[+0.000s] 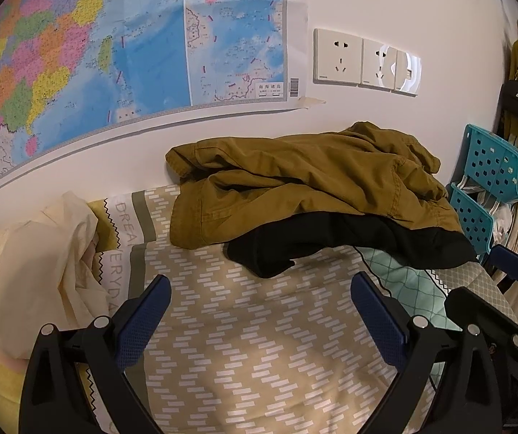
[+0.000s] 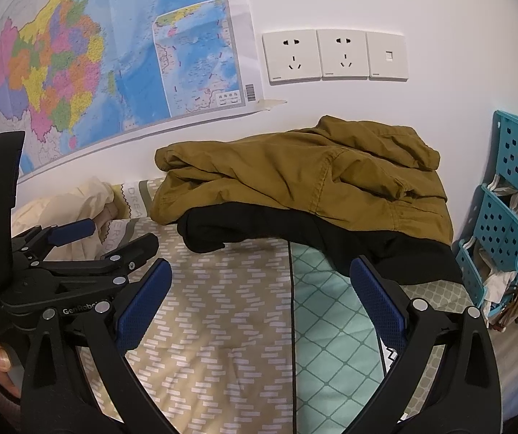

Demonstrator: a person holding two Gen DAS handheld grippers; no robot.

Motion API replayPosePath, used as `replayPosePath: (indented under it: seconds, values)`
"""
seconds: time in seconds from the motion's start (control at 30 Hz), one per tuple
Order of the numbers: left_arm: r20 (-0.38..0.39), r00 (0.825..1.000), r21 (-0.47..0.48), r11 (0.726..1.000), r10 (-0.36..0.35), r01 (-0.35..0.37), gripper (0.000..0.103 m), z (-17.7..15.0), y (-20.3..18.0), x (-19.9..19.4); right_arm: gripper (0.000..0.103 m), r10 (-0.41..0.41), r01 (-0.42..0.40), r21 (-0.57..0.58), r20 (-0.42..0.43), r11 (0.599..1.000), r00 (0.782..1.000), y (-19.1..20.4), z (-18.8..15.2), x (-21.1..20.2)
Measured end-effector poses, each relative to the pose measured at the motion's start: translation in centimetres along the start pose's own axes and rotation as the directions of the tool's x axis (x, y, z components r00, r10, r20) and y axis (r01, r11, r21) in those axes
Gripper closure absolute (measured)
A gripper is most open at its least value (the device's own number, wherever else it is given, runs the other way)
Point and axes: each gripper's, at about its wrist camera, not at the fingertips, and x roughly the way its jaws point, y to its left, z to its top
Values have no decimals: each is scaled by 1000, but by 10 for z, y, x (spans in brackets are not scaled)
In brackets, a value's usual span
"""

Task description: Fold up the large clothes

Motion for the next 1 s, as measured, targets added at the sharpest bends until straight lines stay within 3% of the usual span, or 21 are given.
replayPosePath:
  seconds: [0.37,0.67,1.0]
  values:
    - [8,1000,-6,1000,2,-2,7,-2,-2,1,6,-3,3,-3,-4,1000,1000,0,2,2]
    - [62,998,-47,999,-18,21,7,-1,3,1,6,1,-1,-23,-2,1000,1000,1,3,6]
    - [-8,999,-92,995,-47,46,7,7,11,19,6,-1,0,-73,-11,997,1000,5,14,17]
